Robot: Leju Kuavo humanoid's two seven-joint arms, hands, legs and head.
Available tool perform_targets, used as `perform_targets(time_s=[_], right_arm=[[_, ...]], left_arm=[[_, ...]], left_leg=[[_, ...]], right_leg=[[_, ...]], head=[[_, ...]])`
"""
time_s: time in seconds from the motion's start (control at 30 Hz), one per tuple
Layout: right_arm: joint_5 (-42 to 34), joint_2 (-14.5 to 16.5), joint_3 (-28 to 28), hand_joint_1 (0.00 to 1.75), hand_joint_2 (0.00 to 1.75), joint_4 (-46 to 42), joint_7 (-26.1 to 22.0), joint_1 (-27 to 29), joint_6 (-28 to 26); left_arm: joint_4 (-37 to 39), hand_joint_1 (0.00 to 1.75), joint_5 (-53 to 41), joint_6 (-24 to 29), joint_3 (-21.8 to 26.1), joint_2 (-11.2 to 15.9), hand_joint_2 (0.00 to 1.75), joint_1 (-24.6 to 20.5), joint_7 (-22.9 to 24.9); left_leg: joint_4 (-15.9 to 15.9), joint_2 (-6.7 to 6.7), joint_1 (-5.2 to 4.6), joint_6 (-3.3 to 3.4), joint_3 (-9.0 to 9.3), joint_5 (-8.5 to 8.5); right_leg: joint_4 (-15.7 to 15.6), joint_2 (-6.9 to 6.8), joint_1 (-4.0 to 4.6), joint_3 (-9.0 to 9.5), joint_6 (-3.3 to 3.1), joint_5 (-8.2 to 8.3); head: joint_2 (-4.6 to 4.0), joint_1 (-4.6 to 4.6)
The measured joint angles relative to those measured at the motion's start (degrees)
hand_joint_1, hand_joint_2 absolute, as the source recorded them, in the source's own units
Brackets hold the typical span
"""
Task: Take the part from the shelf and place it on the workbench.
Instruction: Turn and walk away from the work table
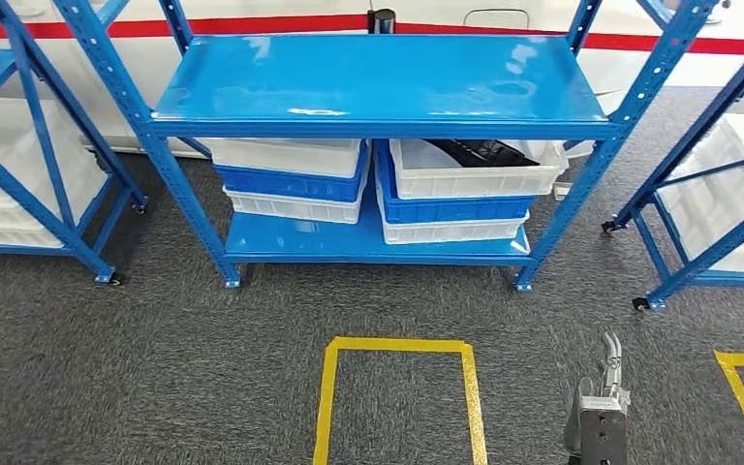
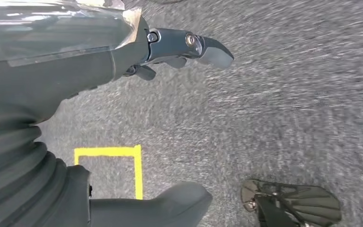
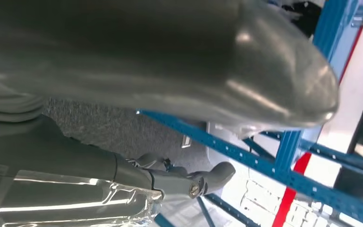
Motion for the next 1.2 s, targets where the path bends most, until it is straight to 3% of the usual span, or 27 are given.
perform_targets(time_s=[0.03,0.07,0.1,0.13,0.2,0.27,0.33,0.37,0.43,0.5,0.53,0.57,0.63,0.67,0.7,0.8,0.87,0.93,1.0,1.03,1.07,1.13,1.2], right_arm=[[-0.04,-0.22,0.00,0.00,0.00,0.13,-0.05,0.05,-0.01],[-0.13,-0.44,-0.01,0.00,0.00,0.28,-0.12,0.12,-0.02],[-0.21,-0.60,-0.01,0.00,0.00,0.38,-0.23,0.08,-0.04],[-0.31,-0.71,0.01,0.00,0.00,0.47,-0.34,0.04,-0.06],[-0.46,-0.83,0.04,0.00,0.00,0.61,-0.52,-0.02,-0.12],[-0.66,-0.88,0.04,0.00,0.00,0.68,-0.67,-0.09,-0.32],[-1.25,-0.91,0.02,0.00,0.00,0.69,-1.11,-0.10,-0.73],[-1.88,-0.92,0.02,0.00,0.00,0.68,-1.52,-0.02,-0.91],[-3.71,-0.94,-0.04,0.00,0.00,0.68,-2.27,0.24,-1.05],[-5.15,-0.95,-0.15,0.00,0.00,0.69,-2.49,0.36,-1.04],[-5.55,-0.95,-0.19,0.00,0.44,0.71,-2.45,0.35,-1.04],[-5.81,-0.94,-0.20,0.00,0.87,0.71,-2.38,0.32,-1.06],[-6.15,-0.87,-0.20,0.00,1.75,0.73,-2.15,0.24,-1.17],[-6.27,-0.84,-0.23,0.00,1.75,0.78,-1.95,0.20,-1.39],[-6.36,-0.80,-0.30,0.00,1.75,0.92,-1.60,0.14,-1.75],[-6.32,-0.68,-0.80,0.00,1.75,1.96,0.07,-0.30,-2.98],[-5.61,-0.72,-1.62,0.00,1.75,4.79,1.95,-1.76,-3.85],[-5.29,-1.01,-3.26,0.00,0.87,11.69,3.19,-4.60,-4.42],[-5.85,-1.23,-5.19,0.00,0.87,19.38,2.52,-6.94,-4.42],[-6.07,-1.26,-6.03,0.00,1.31,22.53,2.15,-7.79,-4.39],[-6.15,-1.28,-6.81,0.00,1.75,25.53,2.34,-8.72,-4.34],[-6.23,-1.36,-8.48,0.00,1.75,32.69,4.78,-11.53,-4.20],[-6.28,-1.43,-10.30,0.00,1.75,40.95,8.31,-14.44,-4.18]], left_arm=[[0.00,0.00,-0.09,-0.05,0.01,-0.08,1.75,0.01,-0.02],[0.00,0.00,-0.20,-0.11,0.01,-0.11,1.75,-0.02,-0.05],[0.00,0.00,-0.30,-0.15,0.01,-0.11,1.75,0.03,-0.07],[0.00,0.00,-0.33,-0.16,0.01,-0.09,1.75,0.02,-0.09],[0.00,0.00,-0.40,-0.17,0.01,-0.03,1.75,0.06,-0.14],[0.00,0.00,-0.49,-0.16,0.01,0.02,0.87,0.23,-0.17],[0.00,0.00,-0.55,-0.16,0.00,0.13,0.00,0.40,-0.19],[0.00,0.00,-0.57,-0.17,0.00,0.17,0.00,0.39,-0.22],[0.00,0.00,-0.61,-0.18,-0.01,0.19,0.00,0.25,-0.30],[0.00,0.00,-0.60,-0.19,-0.01,0.18,0.00,0.22,-0.34],[0.00,0.00,-0.60,-0.20,-0.01,0.18,0.00,0.25,-0.35],[0.00,0.00,-0.60,-0.21,0.00,0.18,0.00,0.27,-0.36],[-0.01,0.00,-0.66,-0.25,-0.01,0.29,0.00,0.22,-0.43],[-0.01,0.00,-0.75,-0.26,-0.01,0.37,0.00,0.14,-0.50],[-0.01,0.00,-0.86,-0.26,-0.02,0.45,0.44,0.06,-0.59],[0.00,0.00,-1.33,-0.27,-0.02,0.49,1.75,-0.01,-0.77],[0.00,0.00,-1.80,-0.28,-0.02,0.46,1.75,-0.01,-0.80],[0.00,0.00,-2.32,-0.49,-0.02,0.45,1.75,-0.19,-0.81],[0.00,0.00,-2.66,-0.74,-0.03,0.42,1.75,-0.31,-0.79],[0.00,0.00,-2.73,-0.79,-0.03,0.40,1.75,-0.26,-0.75],[0.00,0.00,-2.76,-0.83,-0.03,0.40,1.75,-0.19,-0.69],[0.00,0.00,-2.81,-0.84,-0.02,0.40,1.75,-0.13,-0.55],[0.00,0.00,-2.88,-0.80,-0.02,0.44,1.75,-0.21,-0.36]], left_leg=[[-0.41,-1.59,0.22,0.10,0.41,0.25],[-0.31,-3.05,0.26,0.00,0.47,0.18],[-0.11,-4.07,0.31,-0.21,0.50,0.04],[0.25,-4.78,0.24,-0.54,0.45,-0.20],[0.78,-5.77,0.08,-1.19,0.20,-0.72],[0.85,-6.34,0.18,-1.63,0.05,-0.90],[2.14,-4.72,0.35,-2.11,-0.46,-1.70],[4.19,-3.28,0.43,-2.40,-1.37,-2.91],[11.33,-0.68,0.64,-2.97,-4.94,-6.50],[17.13,0.01,0.91,-3.21,-8.11,-8.36],[17.02,0.09,0.96,-3.11,-8.18,-7.63],[14.75,0.13,0.94,-2.84,-7.12,-6.02],[6.87,0.54,0.63,-1.83,-3.09,-2.42],[3.87,0.85,0.37,-1.35,-1.54,-1.51],[2.08,1.10,0.10,-0.99,-0.61,-1.17],[0.75,1.02,-0.16,-0.44,0.08,-1.05],[-0.64,0.79,0.19,-0.04,1.00,-0.43],[-1.29,0.61,0.39,0.21,1.51,-0.12],[-1.26,0.14,0.40,0.24,1.48,-0.13],[-1.22,-0.17,0.42,0.18,1.50,-0.18],[-1.15,-0.43,0.46,0.06,1.55,-0.26],[-0.67,-0.72,0.56,-0.50,1.62,-0.63],[0.04,-0.93,0.40,-1.29,1.56,-1.28]], right_leg=[[2.65,1.79,-0.07,-1.88,0.31,-0.40],[3.14,2.57,-0.18,-2.85,0.78,0.21],[-0.61,3.40,-0.38,-1.60,1.46,2.31],[-4.20,4.26,-0.49,-0.19,1.65,3.85],[-7.90,5.16,-0.55,1.48,0.95,5.20],[-8.02,4.42,-0.50,1.79,-0.31,5.32],[-8.11,3.81,-0.63,1.99,-1.10,5.43],[-8.16,3.45,-0.68,2.08,-1.43,5.42],[-8.16,2.66,-0.45,2.18,-1.91,5.24],[-8.16,1.94,-0.26,2.20,-2.07,5.07],[-8.15,1.71,-0.19,2.27,-2.12,5.01],[-8.16,1.55,-0.11,2.37,-2.15,4.95],[-8.17,1.36,0.07,2.66,-2.07,4.79],[-8.21,1.29,0.16,2.76,-1.93,4.68],[-8.24,1.21,0.19,2.84,-1.72,4.56],[-8.50,0.85,0.25,3.08,-0.86,4.39],[-6.47,1.18,0.45,2.17,-0.65,3.29],[-0.16,1.83,0.38,-1.05,-0.92,0.52],[6.05,2.08,0.18,-4.40,-0.76,-1.48],[6.72,2.10,0.07,-4.93,-0.35,-1.29],[5.19,2.11,-0.09,-4.37,0.22,-0.22],[-2.50,2.21,-0.59,-0.98,1.40,3.21],[-8.06,2.40,-0.72,1.64,1.31,5.23]], head=[[0.00,0.16],[0.00,0.24],[0.00,0.27],[0.00,0.31],[0.00,0.32],[0.00,0.33],[0.00,0.21],[0.00,0.07],[0.00,-0.21],[0.00,-0.22],[0.00,-0.23],[0.00,-0.23],[0.00,-0.21],[0.00,-0.19],[0.00,-0.20],[0.00,-0.20],[0.00,-0.11],[0.00,0.05],[0.00,0.18],[0.00,0.21],[0.00,0.21],[0.00,0.27],[0.00,0.35]])
